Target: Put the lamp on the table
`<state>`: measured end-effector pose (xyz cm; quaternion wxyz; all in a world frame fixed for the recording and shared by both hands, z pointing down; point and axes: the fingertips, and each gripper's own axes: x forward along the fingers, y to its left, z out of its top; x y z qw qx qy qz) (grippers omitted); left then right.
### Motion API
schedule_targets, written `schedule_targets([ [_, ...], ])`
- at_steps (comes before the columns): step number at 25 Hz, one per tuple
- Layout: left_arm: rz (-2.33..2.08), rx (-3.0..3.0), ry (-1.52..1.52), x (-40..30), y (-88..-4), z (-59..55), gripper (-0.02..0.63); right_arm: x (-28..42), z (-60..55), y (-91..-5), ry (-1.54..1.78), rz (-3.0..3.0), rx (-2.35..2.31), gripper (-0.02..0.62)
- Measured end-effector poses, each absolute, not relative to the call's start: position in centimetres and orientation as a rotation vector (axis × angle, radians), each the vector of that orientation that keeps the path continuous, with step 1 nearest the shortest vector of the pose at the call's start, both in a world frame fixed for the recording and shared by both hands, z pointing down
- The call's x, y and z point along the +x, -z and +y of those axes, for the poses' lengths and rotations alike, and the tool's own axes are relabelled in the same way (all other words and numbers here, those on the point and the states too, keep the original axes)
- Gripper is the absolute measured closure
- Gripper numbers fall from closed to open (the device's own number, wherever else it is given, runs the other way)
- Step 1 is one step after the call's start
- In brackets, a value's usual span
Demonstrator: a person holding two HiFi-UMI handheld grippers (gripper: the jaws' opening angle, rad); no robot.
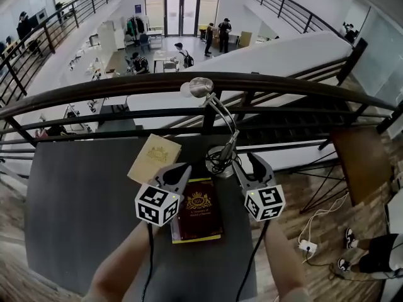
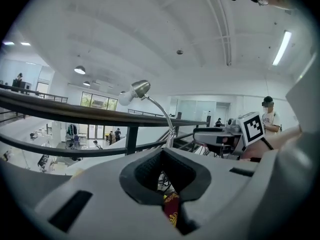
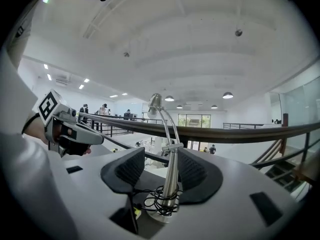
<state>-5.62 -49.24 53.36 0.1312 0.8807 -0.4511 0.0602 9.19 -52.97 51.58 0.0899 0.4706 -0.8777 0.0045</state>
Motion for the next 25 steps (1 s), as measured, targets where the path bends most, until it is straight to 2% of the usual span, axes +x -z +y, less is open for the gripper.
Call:
schedule_targets([
  [3,-1.33,2.558,-0.193,-6.3,-51.1,-47.1,0.601,9.1,-50.2,-47.6,0.013,-2.624,1.396,0.409],
  [5,-1.354,2.557,-0.192,-7.2,-48.9,-45.2,0.601,8.8,-47.9,-44.7,0.025,-2.647,1.394,0.458],
  [7,-1.381,2.551,-0.183,-7.4,-46.4,-43.5,0.601,8.9,-45.5,-41.7,0.022,-2.687,1.369,0.551],
  [18,-1.458,2.613,-0.008,-9.3,-34.0,-35.8,0.601,7.4,-35.7,-29.2,0.149,-2.816,1.254,0.555],
  [25,-1.535,2.668,0.032,-10.9,-28.6,-30.6,0.601,5.7,-29.6,-25.6,0.139,-2.901,1.215,0.555],
])
